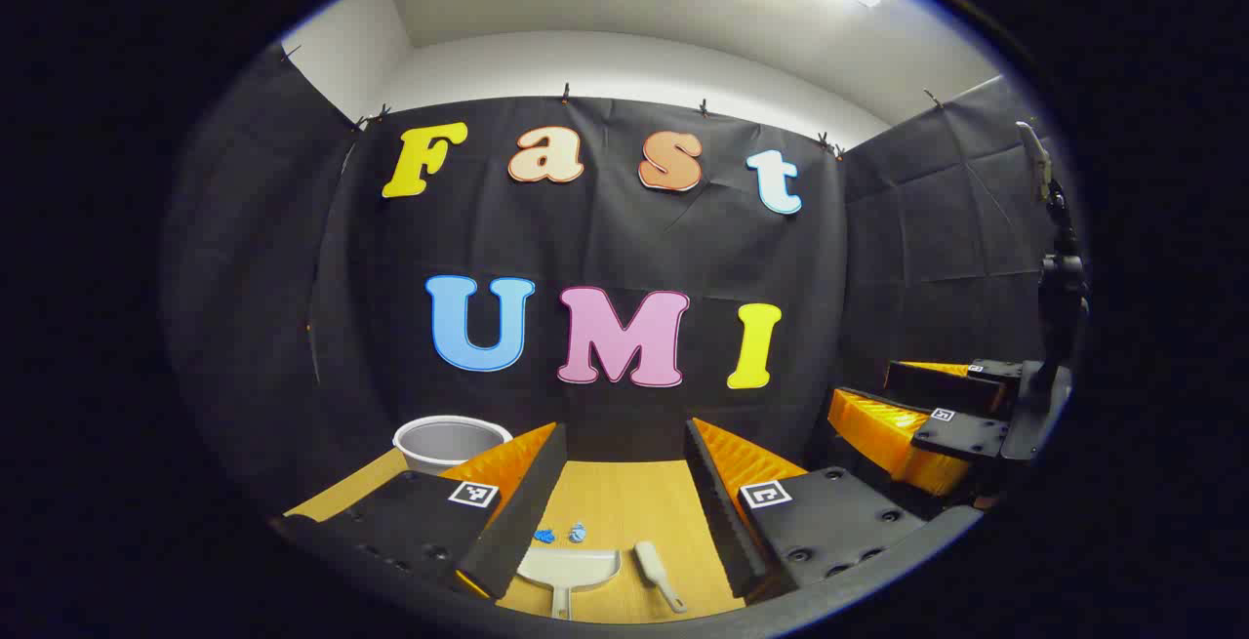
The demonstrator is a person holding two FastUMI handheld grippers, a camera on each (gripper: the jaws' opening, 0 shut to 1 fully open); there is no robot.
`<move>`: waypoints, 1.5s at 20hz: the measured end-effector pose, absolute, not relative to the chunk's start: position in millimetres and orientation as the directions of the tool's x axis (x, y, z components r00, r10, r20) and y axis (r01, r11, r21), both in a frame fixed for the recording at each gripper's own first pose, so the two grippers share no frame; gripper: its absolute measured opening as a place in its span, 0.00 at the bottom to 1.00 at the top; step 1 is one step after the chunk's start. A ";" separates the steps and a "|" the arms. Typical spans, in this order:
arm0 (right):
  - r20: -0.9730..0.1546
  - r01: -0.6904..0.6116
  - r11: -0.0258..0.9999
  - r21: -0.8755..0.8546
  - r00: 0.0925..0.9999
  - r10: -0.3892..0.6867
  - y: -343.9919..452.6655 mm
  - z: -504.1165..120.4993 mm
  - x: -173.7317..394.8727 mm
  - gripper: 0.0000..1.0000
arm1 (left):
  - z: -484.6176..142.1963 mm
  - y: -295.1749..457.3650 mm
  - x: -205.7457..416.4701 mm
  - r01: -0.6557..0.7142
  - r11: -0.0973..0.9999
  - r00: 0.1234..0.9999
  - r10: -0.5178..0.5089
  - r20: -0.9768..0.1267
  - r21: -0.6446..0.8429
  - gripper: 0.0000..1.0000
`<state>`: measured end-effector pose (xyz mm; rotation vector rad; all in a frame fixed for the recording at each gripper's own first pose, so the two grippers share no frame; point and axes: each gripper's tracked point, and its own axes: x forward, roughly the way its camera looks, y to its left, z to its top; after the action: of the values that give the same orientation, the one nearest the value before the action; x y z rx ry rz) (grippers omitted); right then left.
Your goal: Pick up the small broom and dustpan from the desktop, sweep the trash into the dustpan with the broom, and then empty the trash into the garbage bin.
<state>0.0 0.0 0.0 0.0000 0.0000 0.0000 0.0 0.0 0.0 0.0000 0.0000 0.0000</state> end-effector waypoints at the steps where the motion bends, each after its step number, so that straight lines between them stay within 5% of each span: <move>1: 0.006 0.005 1.000 -0.005 1.000 -0.005 -1.6 0.6 -0.7 0.92 | -0.1 -2.1 1.0 0.001 1.000 1.000 -0.001 -0.002 -0.007 0.72; 5: 0.017 0.011 1.000 -0.016 1.000 -0.011 -5.7 3.5 -1.5 0.96 | 2.9 -8.4 4.1 0.007 1.000 1.000 -0.007 0.006 0.001 0.72; 6: 0.017 0.010 1.000 -0.018 1.000 -0.010 -5.8 3.8 -0.3 0.91 | 2.6 -9.4 4.1 0.007 1.000 1.000 -0.007 0.012 0.007 0.72; 30: 0.040 -0.006 1.000 -0.002 0.999 0.006 -3.2 9.1 -7.4 0.91 | -4.6 -17.1 1.5 0.023 1.000 1.000 -0.023 0.001 0.013 0.72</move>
<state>-7.4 -3.2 9.1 -0.0022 -0.0399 0.0061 1.5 -17.1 -4.6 0.0131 -0.0015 -0.0226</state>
